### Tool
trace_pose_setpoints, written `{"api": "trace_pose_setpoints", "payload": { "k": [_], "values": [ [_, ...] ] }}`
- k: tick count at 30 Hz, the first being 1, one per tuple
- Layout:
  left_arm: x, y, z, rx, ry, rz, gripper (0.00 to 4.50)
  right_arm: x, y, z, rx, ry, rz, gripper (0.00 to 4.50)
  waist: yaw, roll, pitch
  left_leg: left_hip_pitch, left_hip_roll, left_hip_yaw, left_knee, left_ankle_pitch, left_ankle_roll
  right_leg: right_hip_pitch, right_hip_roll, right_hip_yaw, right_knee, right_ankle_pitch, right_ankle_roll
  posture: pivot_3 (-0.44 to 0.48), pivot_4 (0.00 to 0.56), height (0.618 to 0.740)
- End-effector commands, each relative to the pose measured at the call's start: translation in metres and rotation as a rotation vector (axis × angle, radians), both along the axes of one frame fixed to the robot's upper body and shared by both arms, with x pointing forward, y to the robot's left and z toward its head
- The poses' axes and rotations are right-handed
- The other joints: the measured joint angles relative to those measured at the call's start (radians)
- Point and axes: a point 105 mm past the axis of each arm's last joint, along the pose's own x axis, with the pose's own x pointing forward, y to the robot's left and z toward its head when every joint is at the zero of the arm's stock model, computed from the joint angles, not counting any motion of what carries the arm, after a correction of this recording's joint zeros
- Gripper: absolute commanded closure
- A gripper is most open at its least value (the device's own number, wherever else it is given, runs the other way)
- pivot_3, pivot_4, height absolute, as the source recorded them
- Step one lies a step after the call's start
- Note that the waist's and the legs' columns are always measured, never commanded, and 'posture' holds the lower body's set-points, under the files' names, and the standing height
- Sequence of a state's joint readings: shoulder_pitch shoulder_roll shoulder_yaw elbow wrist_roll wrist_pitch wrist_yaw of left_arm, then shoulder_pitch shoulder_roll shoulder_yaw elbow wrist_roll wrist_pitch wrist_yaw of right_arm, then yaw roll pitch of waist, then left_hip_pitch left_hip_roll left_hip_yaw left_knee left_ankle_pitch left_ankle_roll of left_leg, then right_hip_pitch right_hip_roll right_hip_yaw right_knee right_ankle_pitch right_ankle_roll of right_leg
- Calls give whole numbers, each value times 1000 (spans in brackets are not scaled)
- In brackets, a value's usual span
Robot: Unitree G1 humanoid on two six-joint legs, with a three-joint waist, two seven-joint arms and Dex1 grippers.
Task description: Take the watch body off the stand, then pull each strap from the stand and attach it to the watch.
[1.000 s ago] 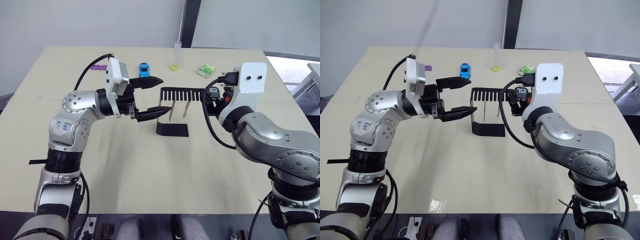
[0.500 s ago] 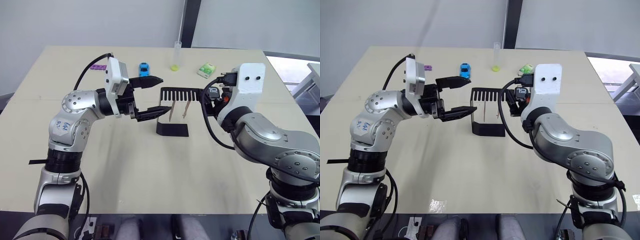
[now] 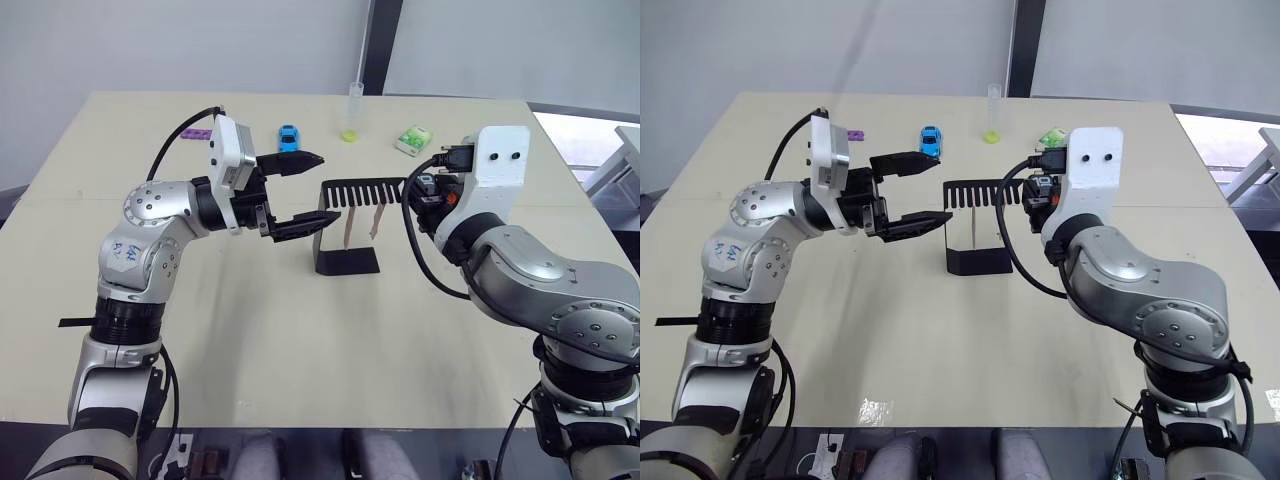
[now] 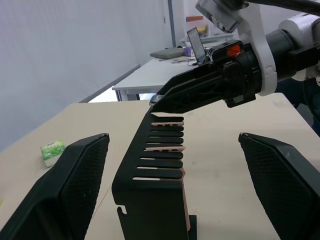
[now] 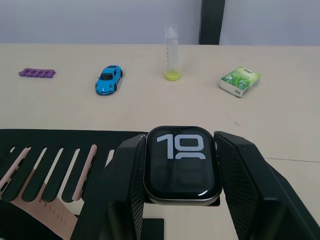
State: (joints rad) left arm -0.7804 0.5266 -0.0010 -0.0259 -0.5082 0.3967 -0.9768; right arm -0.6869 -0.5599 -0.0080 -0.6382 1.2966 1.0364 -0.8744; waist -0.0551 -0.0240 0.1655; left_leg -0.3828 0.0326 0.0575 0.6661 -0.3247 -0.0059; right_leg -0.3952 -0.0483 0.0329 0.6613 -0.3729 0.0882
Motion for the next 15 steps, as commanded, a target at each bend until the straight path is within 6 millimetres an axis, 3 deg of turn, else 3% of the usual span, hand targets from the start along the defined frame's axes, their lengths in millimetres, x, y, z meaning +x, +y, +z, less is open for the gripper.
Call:
{"api": "trace_pose_setpoints", "payload": {
  "k": [1,7,11,15],
  "values": [
    [-5,1,14,-18,-65,-10,0,-7,-3,22,8,-91,16,2872,0,0,0,-1,0,0,0,0,0,-1,0,0,0,0,0,0,150,740],
    [-8,-5,13,-19,-66,-45,0,-14,-3,40,1,-160,46,2872,0,0,0,-4,0,-1,0,0,0,-3,0,-1,0,0,0,0,150,740],
    [-15,-5,13,-5,-69,-77,0,-22,-14,55,-23,-218,76,2872,1,0,0,-4,0,-2,0,0,0,-3,0,-2,-1,0,0,0,150,740],
    [-33,-2,7,21,-2,-154,0,-37,-35,47,-66,-204,134,2872,6,0,0,-5,0,-3,-1,0,0,-3,0,-2,-2,0,0,0,150,740]
  ]
}}
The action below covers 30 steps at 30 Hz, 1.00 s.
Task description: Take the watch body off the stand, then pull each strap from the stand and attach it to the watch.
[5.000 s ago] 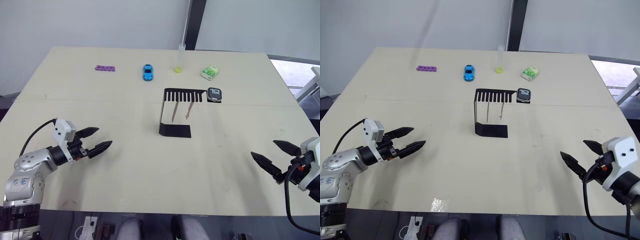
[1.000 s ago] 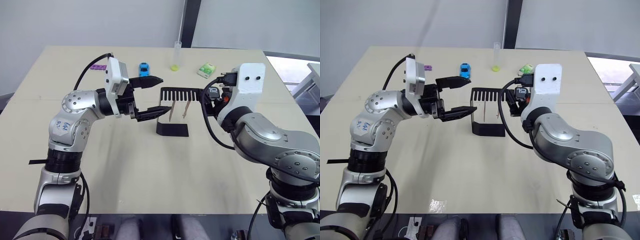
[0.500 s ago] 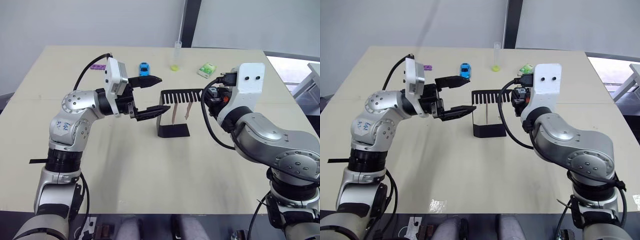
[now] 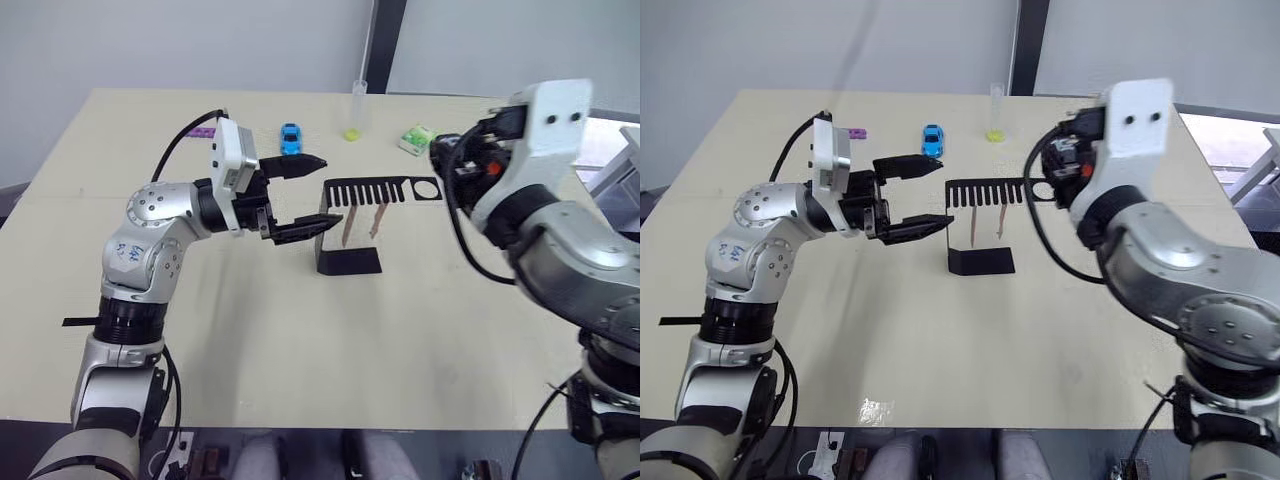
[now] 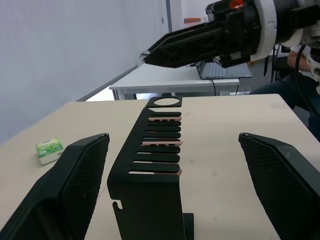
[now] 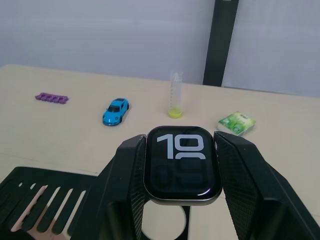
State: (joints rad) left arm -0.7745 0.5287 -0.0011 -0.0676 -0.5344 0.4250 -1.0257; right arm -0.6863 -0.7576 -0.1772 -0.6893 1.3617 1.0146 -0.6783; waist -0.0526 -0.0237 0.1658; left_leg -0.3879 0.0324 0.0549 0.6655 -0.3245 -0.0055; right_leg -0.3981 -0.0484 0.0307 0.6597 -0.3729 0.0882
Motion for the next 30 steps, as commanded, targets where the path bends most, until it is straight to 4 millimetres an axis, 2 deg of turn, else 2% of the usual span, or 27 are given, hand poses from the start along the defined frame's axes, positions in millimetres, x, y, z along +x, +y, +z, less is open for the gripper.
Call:
{"api": "trace_pose_setpoints", "payload": {
  "k": [1,5,8,11,14,16,21,30],
  "values": [
    [-28,3,1,26,22,-105,0,-25,-14,-3,-48,-27,100,2872,3,0,0,0,0,-2,-1,0,0,1,0,0,-1,0,0,0,150,740],
    [-46,8,-22,108,97,-164,0,-47,-26,-33,-116,68,214,2872,10,1,0,-1,-1,-4,-2,0,0,2,1,1,-3,0,0,0,150,740],
    [-48,8,-43,152,115,-163,0,-56,-44,-71,-129,201,224,2872,20,1,1,-1,-1,-5,0,1,0,4,2,2,-3,0,0,0,150,740],
    [-42,6,-59,157,117,-132,0,-55,-62,-101,-107,272,172,2872,26,1,0,3,-2,-5,0,2,3,8,2,3,-5,1,1,0,150,740],
    [-38,0,-74,174,92,-115,0,-45,-80,-136,-115,324,90,2872,25,0,0,4,-3,-5,0,2,6,8,2,4,-4,1,2,0,150,740],
    [-39,-4,-80,184,80,-119,0,-39,-85,-150,-113,326,58,2872,22,0,0,5,-3,-5,-1,3,4,8,2,5,-5,1,2,0,150,740],
    [-40,-13,-87,182,86,-140,0,-20,-87,-180,-104,320,21,2872,24,1,1,3,-3,-4,-2,5,0,4,4,6,-1,1,2,0,150,740],
    [-36,-13,-86,174,79,-136,0,-10,-87,-202,-58,350,5,2872,26,1,0,3,-3,-4,-1,5,0,5,3,5,0,1,2,0,150,740]
  ]
}}
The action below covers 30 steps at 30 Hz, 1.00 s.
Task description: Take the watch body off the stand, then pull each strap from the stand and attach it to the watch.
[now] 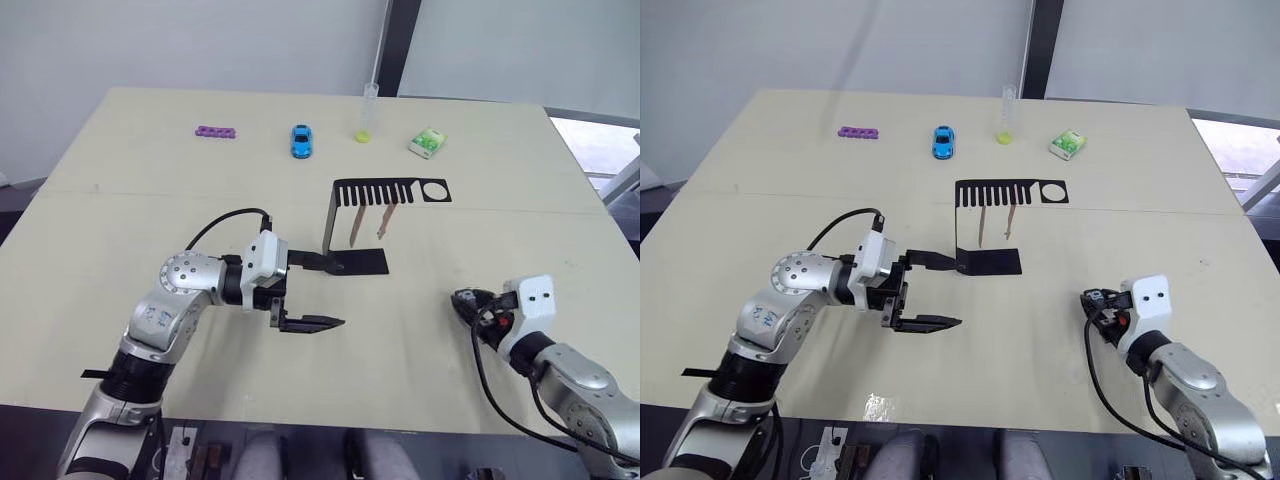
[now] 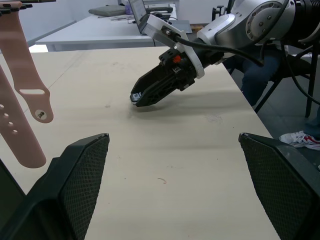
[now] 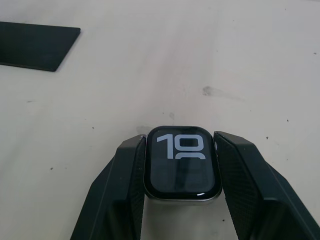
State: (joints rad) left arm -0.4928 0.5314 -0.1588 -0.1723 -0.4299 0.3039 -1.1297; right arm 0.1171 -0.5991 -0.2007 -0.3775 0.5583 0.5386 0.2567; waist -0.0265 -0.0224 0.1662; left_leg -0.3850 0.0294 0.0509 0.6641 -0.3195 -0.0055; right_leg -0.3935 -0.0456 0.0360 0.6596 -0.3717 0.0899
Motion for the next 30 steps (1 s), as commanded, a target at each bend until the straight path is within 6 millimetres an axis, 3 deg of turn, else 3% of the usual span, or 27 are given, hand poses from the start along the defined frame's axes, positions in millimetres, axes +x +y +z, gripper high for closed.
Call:
{"api": "trace_pose_setpoints", "payload": {
  "k": [1,26,30],
  "values": [
    [1,0,6,-14,-34,-2,0,4,0,6,8,-35,-6,2872,0,0,0,0,0,0,0,0,0,0,0,0,0,0,0,0,150,740],
    [13,-3,13,-43,-54,16,0,6,-1,2,-40,2,3,2872,-1,0,0,0,0,0,1,0,0,0,0,0,1,0,0,0,150,740],
    [16,-4,14,-51,-53,23,0,6,-3,6,-38,-3,5,940,-1,0,0,0,0,0,1,0,0,0,0,0,2,0,0,0,150,740]
  ]
}}
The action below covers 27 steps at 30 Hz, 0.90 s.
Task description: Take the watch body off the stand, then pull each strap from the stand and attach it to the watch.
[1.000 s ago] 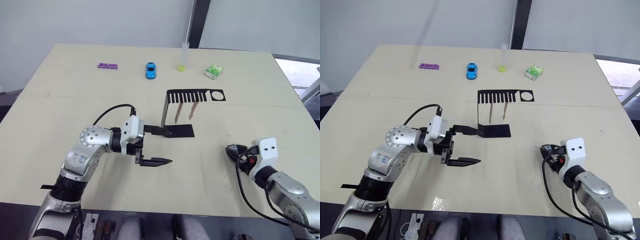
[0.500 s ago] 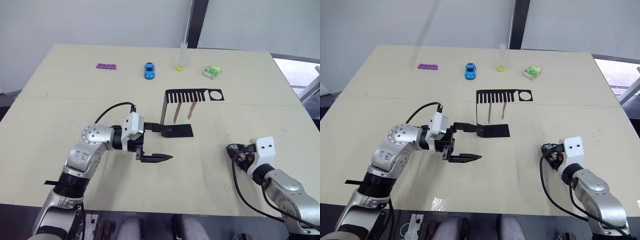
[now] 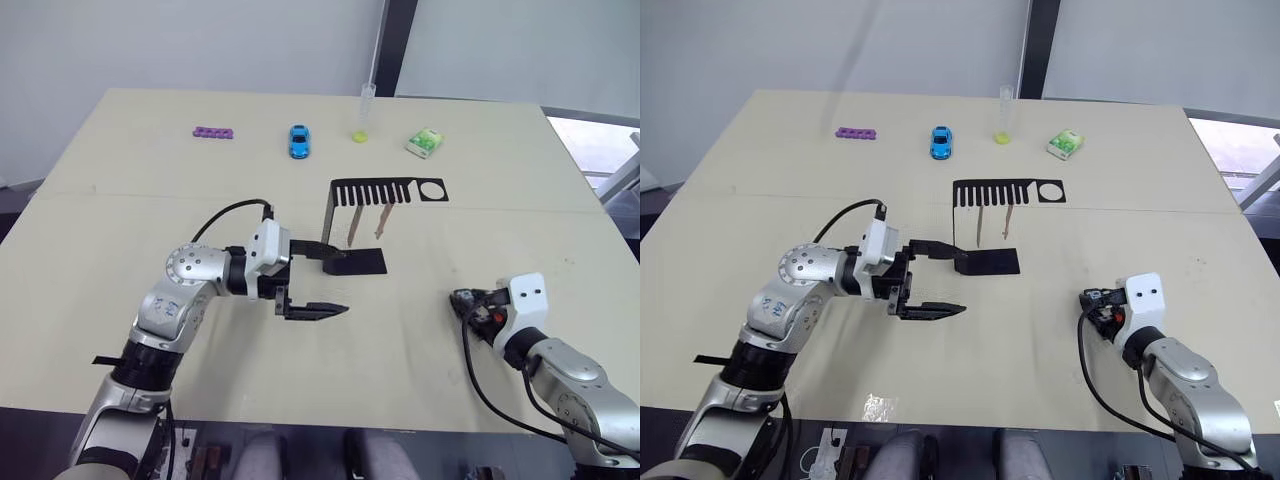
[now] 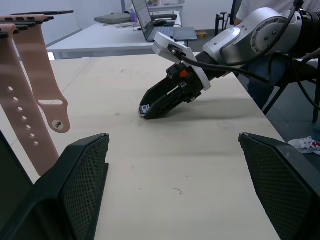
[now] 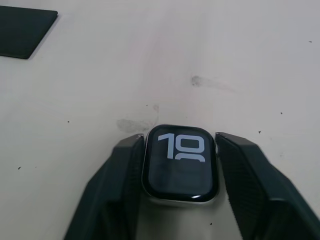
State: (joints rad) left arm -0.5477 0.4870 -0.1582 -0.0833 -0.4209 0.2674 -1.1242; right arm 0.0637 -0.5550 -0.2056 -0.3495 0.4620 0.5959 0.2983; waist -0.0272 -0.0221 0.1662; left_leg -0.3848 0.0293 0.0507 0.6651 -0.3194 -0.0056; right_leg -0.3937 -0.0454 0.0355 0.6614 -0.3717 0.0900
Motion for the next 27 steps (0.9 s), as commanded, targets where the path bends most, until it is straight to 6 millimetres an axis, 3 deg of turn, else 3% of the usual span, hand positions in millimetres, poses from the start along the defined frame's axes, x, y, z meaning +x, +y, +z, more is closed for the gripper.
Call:
{"api": "trace_pose_setpoints", "payload": {
  "k": [1,2,10,16,20,23,25,27],
  "values": [
    [2,1,9,-11,-43,11,0,-3,-4,13,-13,-32,17,446,-1,0,0,0,0,0,0,0,0,0,0,0,0,0,0,0,150,740],
    [3,2,8,-11,-38,17,0,-4,-5,15,-28,-39,27,35,0,0,0,0,0,0,0,0,0,0,0,0,0,0,0,0,150,740],
    [5,25,1,-13,13,133,0,-54,-19,53,10,-61,127,35,2,0,0,0,0,-1,0,0,0,1,0,0,0,0,0,0,150,740],
    [10,79,2,1,76,341,0,-103,-45,68,12,-18,154,35,-1,0,0,1,0,-1,-1,0,1,2,0,1,-1,0,0,0,150,740],
    [11,105,1,38,73,441,0,-123,-59,74,-11,-3,139,35,1,0,0,4,0,-1,-2,-4,5,4,0,1,-2,0,0,0,150,740],
    [14,101,3,18,64,468,0,-125,-62,77,-27,-14,128,35,1,0,0,12,0,-1,-3,-5,6,12,0,0,-5,0,0,0,150,740],
    [15,87,4,-17,69,459,0,-121,-55,79,-22,-33,154,35,2,0,0,17,1,-1,-3,-8,6,19,-1,0,-9,0,-1,0,150,740],
    [13,62,2,-44,73,438,0,-113,-31,85,-2,-65,247,35,2,0,0,16,1,-1,-3,-9,6,19,-1,0,-9,0,0,0,150,740]
  ]
}}
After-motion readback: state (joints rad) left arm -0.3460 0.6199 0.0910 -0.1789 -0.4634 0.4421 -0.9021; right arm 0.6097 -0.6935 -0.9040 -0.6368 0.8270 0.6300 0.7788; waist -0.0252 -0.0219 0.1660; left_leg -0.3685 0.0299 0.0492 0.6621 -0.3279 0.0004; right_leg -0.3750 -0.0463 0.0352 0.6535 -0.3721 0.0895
